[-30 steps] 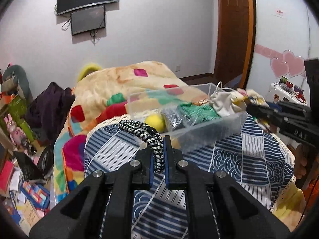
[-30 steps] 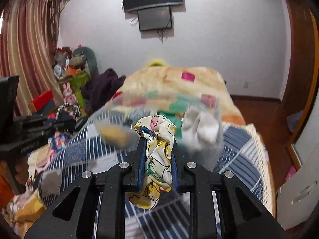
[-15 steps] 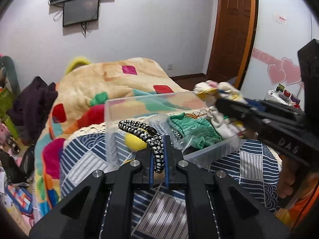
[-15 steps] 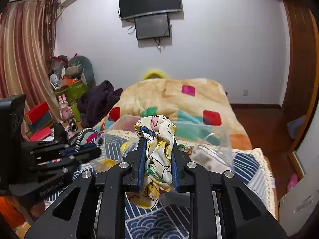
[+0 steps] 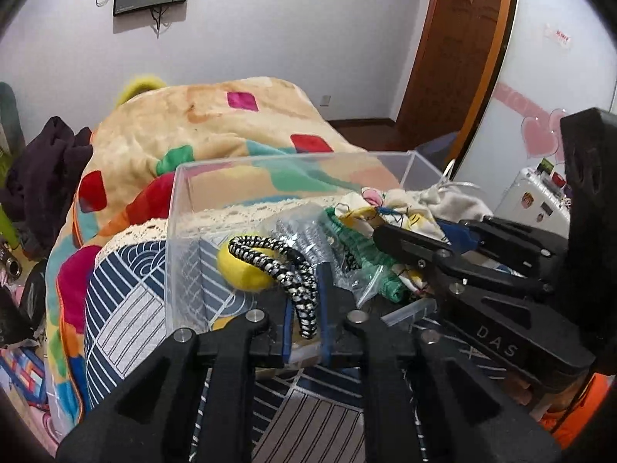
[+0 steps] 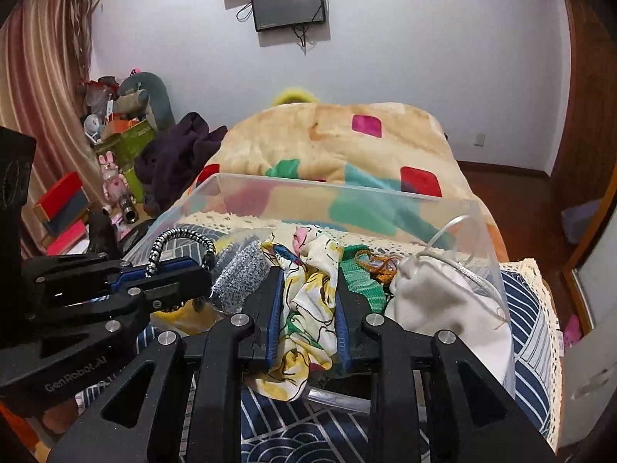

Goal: Organize soft objects

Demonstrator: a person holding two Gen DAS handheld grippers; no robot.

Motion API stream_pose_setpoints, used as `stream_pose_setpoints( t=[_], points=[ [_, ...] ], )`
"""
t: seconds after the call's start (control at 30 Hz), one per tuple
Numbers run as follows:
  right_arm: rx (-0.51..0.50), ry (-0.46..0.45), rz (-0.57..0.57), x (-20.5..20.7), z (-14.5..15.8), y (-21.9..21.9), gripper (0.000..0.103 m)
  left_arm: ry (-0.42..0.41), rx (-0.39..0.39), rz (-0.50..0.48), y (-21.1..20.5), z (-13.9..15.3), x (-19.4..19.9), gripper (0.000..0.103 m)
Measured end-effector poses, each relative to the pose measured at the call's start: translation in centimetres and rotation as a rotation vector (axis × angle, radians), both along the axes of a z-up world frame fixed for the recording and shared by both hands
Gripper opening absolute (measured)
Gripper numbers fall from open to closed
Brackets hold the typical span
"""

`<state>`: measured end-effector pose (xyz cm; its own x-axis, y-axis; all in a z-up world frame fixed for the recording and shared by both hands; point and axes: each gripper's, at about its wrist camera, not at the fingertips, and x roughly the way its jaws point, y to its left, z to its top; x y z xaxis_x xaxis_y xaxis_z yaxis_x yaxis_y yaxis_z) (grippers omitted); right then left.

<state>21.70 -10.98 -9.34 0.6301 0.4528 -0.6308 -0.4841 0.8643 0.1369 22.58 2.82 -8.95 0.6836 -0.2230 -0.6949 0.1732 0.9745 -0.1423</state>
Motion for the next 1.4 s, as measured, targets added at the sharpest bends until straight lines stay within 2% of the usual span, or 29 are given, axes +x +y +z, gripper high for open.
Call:
stream_pose_setpoints(
  t=[0.1,0.2,0.3,0.43,0.57,0.73,0.93,1.1,1.27,1.4],
  points=[
    [-0.022,-0.003,-0.004,0.0,0.1,0.1,0.03,-0.004,0.01,0.03,0.3,0.1,-0.4,0.035],
    [-0.045,-0.011,-0.005,-0.2,0.1,0.0,0.043,-0.005,-0.005,0.026,0.6,0.4,-1.1,0.043],
    [-0.052,-0.021,-0.005,-0.4,0.1,-0.2,0.048,-0.013,0.01,0.031,0.7,0.8,-1.9,0.06],
    [-0.037,-0.019,-0.002,-0.5,0.4,-0.7,0.053,-0.034,0.029,0.018,0.6,1.5,-3.0,0.061],
    [-0.025,-0.042,-0.005,-1.3,1.3,-1.1,0.053,-0.115,0.09,0.037,0.3,2.6,-4.8,0.061],
    [0.03,-0.095,0.013,-3.2,3.6,-2.1,0.054,-0.194,0.053,0.045,0.5,4.9,-7.5,0.061],
    [0.088,-0.225,0.011,-6.6,7.4,-3.6,0.068,-0.317,0.028,0.078,0.6,8.4,-11.0,0.062],
    [0.108,-0.321,-0.004,-9.3,9.7,-4.3,0.074,-0.41,0.001,0.108,0.8,10.9,-13.7,0.073],
    [0.131,-0.369,-0.014,-11.2,11.0,-5.1,0.081,-0.454,-0.056,0.122,0.9,12.2,-15.8,0.082],
    [0.154,-0.384,-0.027,-12.1,11.1,-5.5,0.087,-0.49,-0.053,0.143,0.4,12.5,-17.2,0.09]
  ],
)
